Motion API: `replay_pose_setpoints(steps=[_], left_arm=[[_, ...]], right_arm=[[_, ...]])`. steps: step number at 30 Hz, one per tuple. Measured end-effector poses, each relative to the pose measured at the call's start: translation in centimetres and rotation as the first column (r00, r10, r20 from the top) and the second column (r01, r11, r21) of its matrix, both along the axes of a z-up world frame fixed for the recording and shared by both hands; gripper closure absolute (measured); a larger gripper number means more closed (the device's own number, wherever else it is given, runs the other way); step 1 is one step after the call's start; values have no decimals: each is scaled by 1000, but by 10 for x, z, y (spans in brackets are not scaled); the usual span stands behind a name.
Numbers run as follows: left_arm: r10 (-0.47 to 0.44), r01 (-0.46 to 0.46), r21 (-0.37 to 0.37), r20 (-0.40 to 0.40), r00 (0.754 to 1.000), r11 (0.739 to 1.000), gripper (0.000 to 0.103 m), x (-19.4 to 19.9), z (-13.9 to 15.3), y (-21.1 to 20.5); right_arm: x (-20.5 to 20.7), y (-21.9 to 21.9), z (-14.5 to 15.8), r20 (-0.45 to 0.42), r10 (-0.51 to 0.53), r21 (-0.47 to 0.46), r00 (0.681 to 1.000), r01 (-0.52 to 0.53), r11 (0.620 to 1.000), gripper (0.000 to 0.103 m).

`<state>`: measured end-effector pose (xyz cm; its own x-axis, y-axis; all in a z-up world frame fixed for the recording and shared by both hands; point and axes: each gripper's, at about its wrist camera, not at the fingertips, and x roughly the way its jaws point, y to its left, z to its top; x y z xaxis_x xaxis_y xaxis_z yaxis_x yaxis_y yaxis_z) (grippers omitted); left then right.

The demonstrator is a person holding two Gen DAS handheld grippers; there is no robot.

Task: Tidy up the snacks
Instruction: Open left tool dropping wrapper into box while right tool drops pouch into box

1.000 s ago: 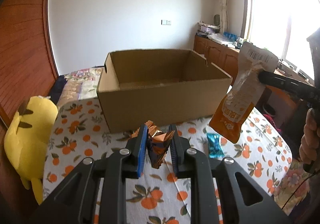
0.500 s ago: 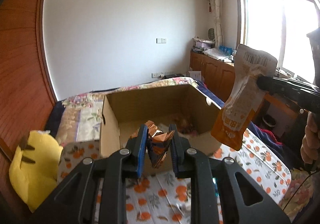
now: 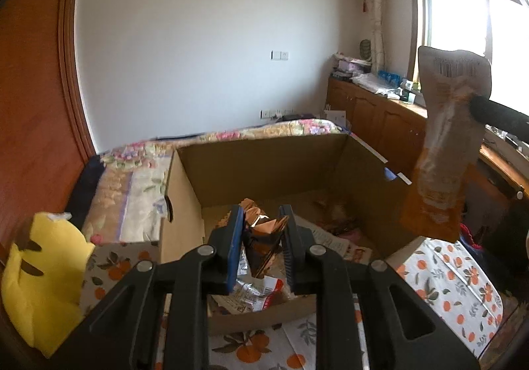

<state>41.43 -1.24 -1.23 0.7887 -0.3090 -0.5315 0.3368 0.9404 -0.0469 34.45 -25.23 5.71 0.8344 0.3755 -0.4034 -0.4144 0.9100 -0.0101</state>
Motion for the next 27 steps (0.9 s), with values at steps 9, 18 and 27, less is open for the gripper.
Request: replay_pose_setpoints(steps=[9,18,27], left_arm=[[-5,6,21,-53,999,1000,80,16,-31,-8],[-30,31,0,-86,996,1000,72,18,-39,-9],[-36,38,39,-46,998,999,71,-5,-34,-8]], right_arm=[[33,18,-17,-2,-26,-51,1000,26,998,98],[53,34,-29,-10,-34,-69,999,34,997,99],[78,44,-66,-110,-22,42,994,27,999,99]])
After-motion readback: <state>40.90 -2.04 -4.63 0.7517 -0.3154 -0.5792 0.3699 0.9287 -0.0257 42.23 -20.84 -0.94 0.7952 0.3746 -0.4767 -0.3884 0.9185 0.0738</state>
